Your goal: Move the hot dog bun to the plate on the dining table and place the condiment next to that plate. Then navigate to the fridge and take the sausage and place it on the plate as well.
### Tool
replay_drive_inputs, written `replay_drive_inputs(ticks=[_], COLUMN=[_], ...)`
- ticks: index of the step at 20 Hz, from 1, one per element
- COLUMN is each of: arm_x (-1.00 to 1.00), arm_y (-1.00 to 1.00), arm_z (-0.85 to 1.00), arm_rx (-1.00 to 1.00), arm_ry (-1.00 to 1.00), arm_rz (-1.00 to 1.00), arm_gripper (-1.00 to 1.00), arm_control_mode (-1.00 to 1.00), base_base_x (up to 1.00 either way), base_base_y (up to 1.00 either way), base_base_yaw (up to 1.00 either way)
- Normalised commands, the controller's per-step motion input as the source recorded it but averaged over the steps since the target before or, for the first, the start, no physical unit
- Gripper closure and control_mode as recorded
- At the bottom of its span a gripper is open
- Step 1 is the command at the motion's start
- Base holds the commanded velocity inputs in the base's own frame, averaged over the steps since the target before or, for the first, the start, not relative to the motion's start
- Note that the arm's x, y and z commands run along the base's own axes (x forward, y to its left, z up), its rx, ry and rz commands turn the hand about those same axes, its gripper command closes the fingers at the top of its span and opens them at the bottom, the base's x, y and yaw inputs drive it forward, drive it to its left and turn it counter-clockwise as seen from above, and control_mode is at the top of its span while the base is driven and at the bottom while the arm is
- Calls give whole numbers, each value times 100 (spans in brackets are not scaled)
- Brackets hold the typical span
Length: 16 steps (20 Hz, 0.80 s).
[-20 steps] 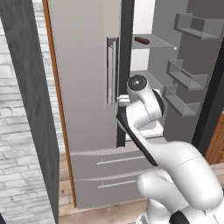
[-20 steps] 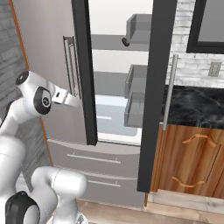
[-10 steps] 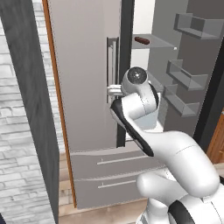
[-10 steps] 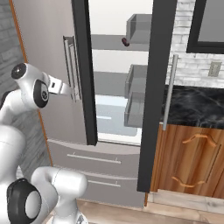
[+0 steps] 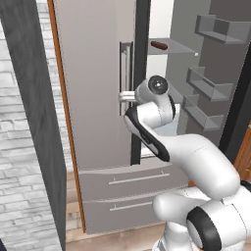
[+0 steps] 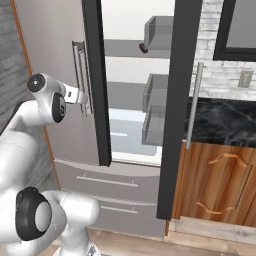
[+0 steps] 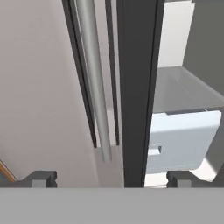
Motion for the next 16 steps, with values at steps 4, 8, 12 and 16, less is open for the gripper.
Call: replay_drive_inputs(ticks=[4,8,12,16], arm_x=[61,43,46,57], arm_y=[0,2,7,19], arm_z=[4,0,-10,-3], arm_rx=[1,0,0,0], arm_ry=[8,0,0,2], arm_rz=[10,4,3,0], arm_gripper=[-100,-100,-100,-100], arm_control_mode=[-100,-100,-100,-100], base_base_x=[0,0,0,0], base_base_y=[0,0,0,0], base_base_yaw=[0,0,0,0])
